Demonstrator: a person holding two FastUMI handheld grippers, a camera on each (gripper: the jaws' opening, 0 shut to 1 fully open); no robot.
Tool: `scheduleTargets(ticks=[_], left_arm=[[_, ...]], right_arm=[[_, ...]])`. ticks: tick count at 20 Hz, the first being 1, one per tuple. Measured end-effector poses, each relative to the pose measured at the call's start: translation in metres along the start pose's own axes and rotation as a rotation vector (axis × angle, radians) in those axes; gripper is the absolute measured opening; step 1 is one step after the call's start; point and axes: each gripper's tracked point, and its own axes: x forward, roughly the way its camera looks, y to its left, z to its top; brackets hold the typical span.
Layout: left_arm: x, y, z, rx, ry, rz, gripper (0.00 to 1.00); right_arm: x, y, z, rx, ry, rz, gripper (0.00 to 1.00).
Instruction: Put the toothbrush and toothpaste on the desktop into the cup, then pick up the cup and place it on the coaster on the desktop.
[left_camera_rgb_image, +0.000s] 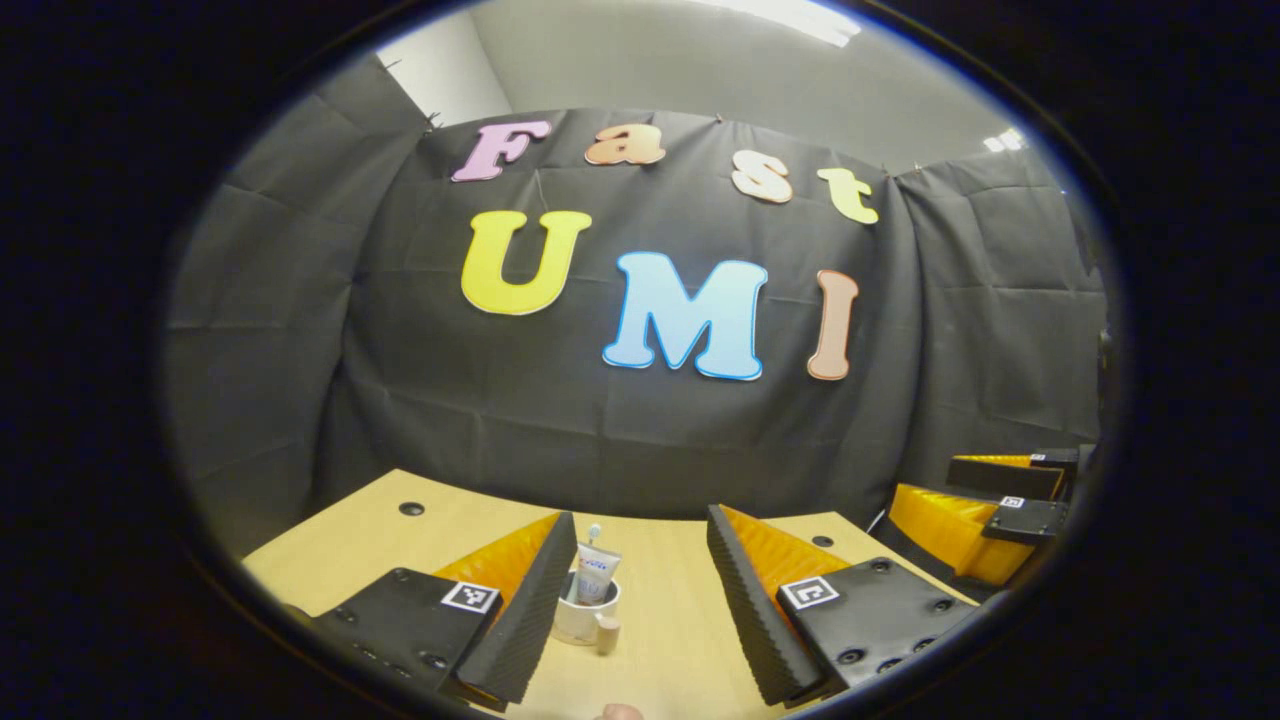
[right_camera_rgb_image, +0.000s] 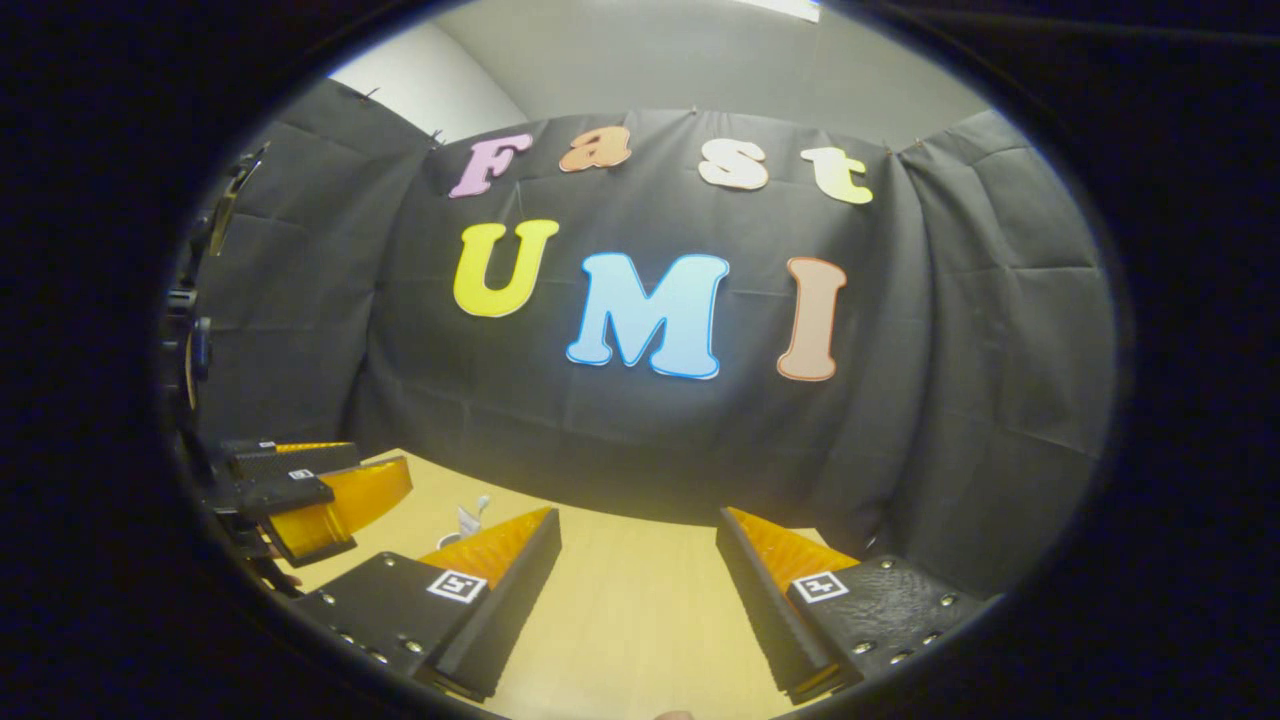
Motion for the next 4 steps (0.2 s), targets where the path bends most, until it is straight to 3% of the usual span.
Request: scheduleTargets(ticks=[4], left_arm=[[-0.0004, 0.001, 0.0062, 0.017, -0.017, -0.01, 0.87]], right_arm=[[0.001, -0.0037, 0.0027, 0.018, -0.014, -0.019, 0.95]])
